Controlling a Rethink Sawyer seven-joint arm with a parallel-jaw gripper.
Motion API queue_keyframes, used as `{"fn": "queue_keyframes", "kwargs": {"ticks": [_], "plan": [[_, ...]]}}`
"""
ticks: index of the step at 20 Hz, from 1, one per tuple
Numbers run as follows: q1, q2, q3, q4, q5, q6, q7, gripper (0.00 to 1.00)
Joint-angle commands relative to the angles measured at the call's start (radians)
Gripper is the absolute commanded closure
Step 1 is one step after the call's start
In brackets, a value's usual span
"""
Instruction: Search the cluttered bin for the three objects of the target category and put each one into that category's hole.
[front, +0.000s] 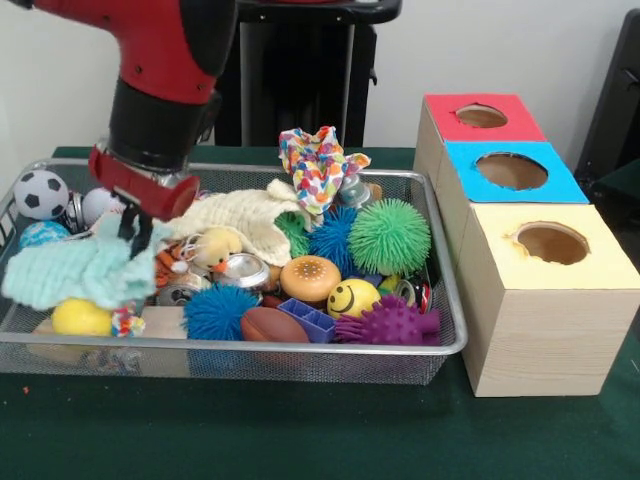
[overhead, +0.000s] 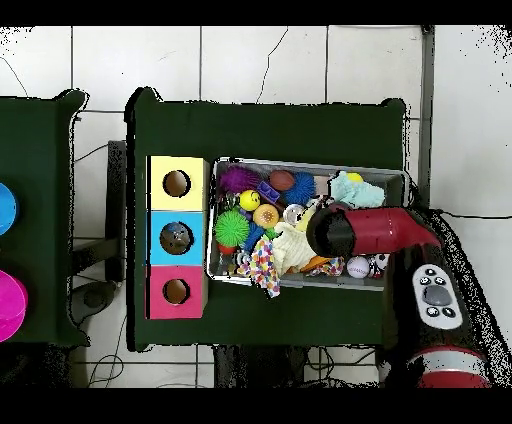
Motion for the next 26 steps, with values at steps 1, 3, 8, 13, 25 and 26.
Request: {"fn": "queue_keyframes", "kwargs": {"ticks": [1,3,8,13,25,26], "plan": [[-0.137,-0.023,0.279,0.281,0.225,0.195,-0.127,1.0],[-0.172,-0.003,0.316,0.306,0.276,0.204,-0.117,1.0],[-0.232,0.059,0.364,0.334,0.331,0.188,-0.119,1.0],[-0.27,0.157,0.387,0.35,0.35,0.129,-0.092,1.0],[-0.3,0.258,0.418,0.477,0.47,0.006,0.046,1.0],[-0.296,0.265,0.41,0.473,0.451,-0.015,0.028,1.0]]}}
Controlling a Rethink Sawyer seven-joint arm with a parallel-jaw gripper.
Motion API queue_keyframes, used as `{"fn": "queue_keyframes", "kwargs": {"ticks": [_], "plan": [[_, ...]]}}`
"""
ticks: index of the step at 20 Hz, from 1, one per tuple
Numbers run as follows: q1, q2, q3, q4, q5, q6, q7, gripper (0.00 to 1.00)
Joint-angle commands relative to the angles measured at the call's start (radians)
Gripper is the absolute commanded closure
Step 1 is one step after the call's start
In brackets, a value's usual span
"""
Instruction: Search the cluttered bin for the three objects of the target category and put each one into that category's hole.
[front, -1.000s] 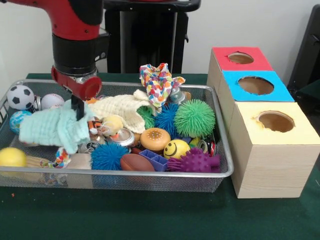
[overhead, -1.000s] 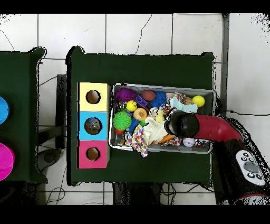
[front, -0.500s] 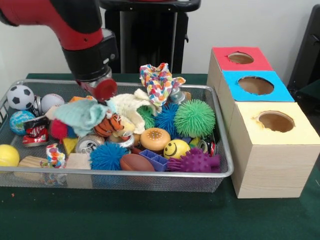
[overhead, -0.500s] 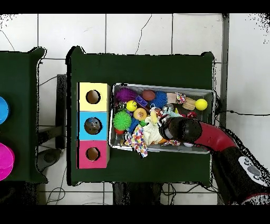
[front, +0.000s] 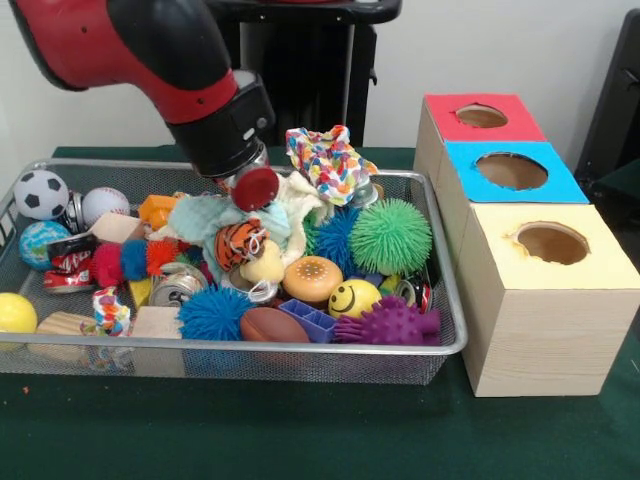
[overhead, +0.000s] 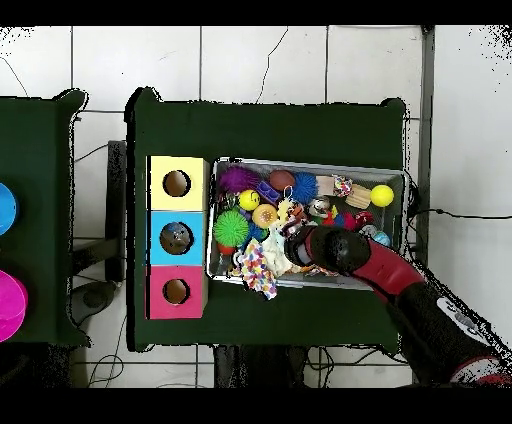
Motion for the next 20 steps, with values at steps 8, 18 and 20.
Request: {"fn": "queue_keyframes", "kwargs": {"ticks": [8,18,20], "plan": [[0.277,0.195,-0.217,-0.033,-0.361,-0.432,-0.016,1.0],[0.758,0.461,-0.808,-0.251,-0.179,-0.977,-0.063,1.0],[0.81,0.516,-0.889,-0.258,-0.071,-1.068,-0.113,1.0]]}}
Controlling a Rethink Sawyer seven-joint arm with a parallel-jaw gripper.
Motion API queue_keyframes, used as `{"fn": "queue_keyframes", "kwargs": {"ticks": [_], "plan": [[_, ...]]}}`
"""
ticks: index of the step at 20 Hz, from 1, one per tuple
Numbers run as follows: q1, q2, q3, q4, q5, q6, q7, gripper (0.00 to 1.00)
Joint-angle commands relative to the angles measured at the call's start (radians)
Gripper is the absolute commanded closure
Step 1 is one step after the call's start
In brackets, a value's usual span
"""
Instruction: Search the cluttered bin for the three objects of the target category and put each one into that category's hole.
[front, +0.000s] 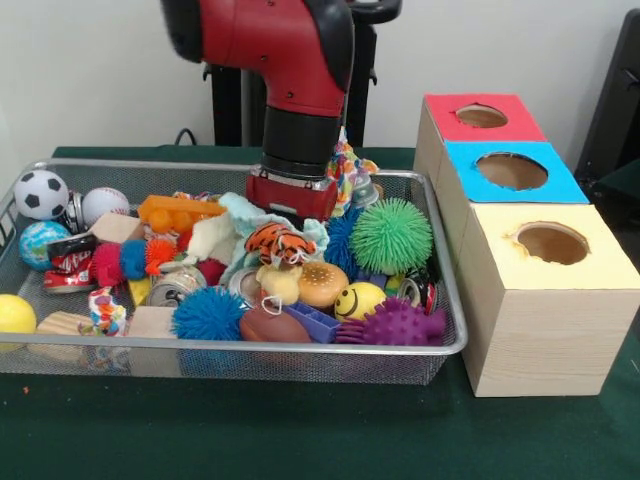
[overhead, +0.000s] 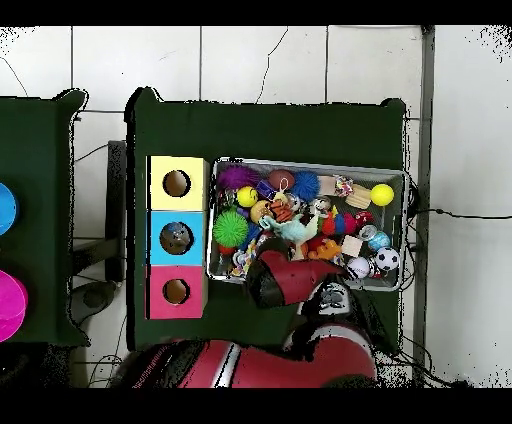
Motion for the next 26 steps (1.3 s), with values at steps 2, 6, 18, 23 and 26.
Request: {"fn": "queue_keyframes", "kwargs": {"ticks": [2,6,18,23,26], "plan": [[0.198,0.484,-0.36,-0.188,0.287,-0.392,-0.142,1.0],[0.271,0.56,-0.456,-0.174,0.457,-0.443,-0.174,1.0],[0.277,0.671,-0.576,-0.269,0.585,-0.393,-0.163,1.0],[0.305,0.699,-0.648,-0.252,0.655,-0.343,-0.148,1.0],[0.307,0.675,-0.668,-0.248,0.63,-0.219,-0.129,1.0]]}}
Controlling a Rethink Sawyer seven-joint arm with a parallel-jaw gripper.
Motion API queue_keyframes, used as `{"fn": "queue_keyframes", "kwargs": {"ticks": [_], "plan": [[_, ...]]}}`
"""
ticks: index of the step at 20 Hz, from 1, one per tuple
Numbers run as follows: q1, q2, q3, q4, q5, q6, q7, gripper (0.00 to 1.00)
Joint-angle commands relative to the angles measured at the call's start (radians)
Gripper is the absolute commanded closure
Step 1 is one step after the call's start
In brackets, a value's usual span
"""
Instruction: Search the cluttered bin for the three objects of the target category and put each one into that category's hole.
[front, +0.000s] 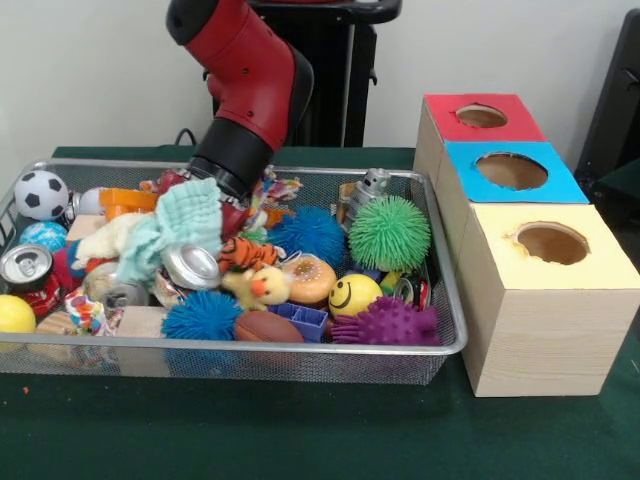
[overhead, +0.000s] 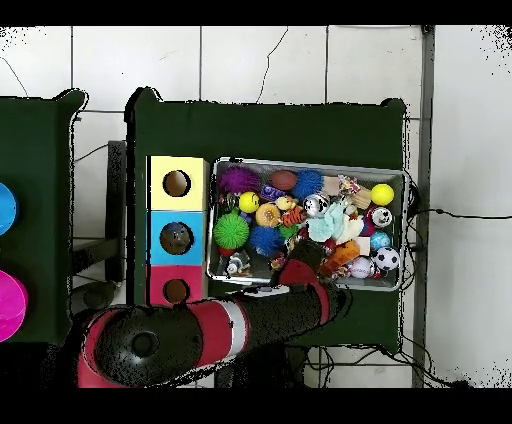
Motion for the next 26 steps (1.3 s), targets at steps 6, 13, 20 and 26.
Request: {"fn": "queue_keyframes", "kwargs": {"ticks": [6,13,20,26], "plan": [[-0.067,0.014,-0.004,-0.159,-0.074,0.462,-0.105,1.0],[-0.077,-0.042,0.004,-0.154,-0.175,0.503,-0.066,1.0],[-0.064,-0.09,-0.032,-0.111,-0.233,0.602,-0.056,1.0],[-0.093,-0.174,-0.028,-0.101,-0.301,0.754,-0.082,1.0]]}}
